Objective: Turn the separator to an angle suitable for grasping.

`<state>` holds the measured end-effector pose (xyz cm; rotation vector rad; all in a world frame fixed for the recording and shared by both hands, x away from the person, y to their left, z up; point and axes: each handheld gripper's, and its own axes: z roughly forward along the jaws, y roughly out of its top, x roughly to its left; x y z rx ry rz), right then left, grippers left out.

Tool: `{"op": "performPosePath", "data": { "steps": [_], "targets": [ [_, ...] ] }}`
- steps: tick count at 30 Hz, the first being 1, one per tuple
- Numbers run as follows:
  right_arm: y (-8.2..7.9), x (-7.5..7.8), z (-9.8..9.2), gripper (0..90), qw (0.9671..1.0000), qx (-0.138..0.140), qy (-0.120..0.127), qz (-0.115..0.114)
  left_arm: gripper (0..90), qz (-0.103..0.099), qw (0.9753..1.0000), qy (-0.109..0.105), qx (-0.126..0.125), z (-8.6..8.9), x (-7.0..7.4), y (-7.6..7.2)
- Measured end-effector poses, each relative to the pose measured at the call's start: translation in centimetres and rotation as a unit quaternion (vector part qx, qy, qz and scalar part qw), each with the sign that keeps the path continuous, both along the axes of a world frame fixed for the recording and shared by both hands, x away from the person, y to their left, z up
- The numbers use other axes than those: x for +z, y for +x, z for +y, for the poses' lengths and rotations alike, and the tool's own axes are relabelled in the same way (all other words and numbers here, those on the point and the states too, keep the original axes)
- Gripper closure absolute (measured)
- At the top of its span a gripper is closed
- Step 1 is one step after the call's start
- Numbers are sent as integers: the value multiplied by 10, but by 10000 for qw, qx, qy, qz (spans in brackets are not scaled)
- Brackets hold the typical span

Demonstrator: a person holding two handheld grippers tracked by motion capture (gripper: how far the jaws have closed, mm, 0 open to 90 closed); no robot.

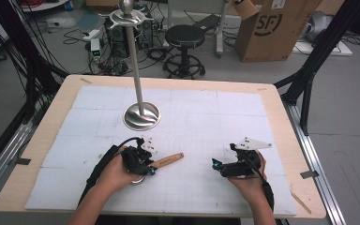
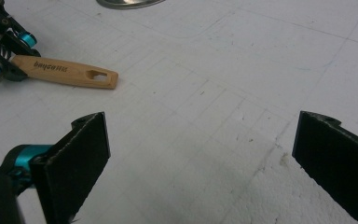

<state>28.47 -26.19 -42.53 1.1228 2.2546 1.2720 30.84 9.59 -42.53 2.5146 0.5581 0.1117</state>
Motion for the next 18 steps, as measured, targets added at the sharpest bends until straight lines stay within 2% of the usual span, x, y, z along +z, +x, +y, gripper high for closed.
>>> {"op": "performPosePath", "data": {
  "steps": [4, 5, 7, 8, 10, 12, 18],
  "targets": [
    [0, 0, 0, 29, 10000, -10, 10, 22, 704, -18, 10000, 3, -28, 1, 1, 0],
    [0, -1, 0, 29, 10000, -10, 15, 12, 705, 30, 10000, -55, -14, 1, 0, 0],
    [0, -2, -1, 29, 10000, -2, 5, 8, 704, -17, 9999, -113, -49, 3, 1, 1],
    [0, -2, -1, 29, 10000, 0, 6, 20, 704, 16, 9999, -96, -31, 3, 1, 2],
    [1, -2, -1, 29, 10000, -8, 7, 24, 701, -131, 9999, 12, 3, 3, 0, 1],
    [0, -2, -1, 29, 10000, -2, 0, 17, 699, -175, 9998, 34, -39, 2, 0, 1],
    [0, -3, 1, 29, 10000, 11, -3, 25, 678, -158, 9999, 47, -27, 2, 0, 2]
  ]
}}
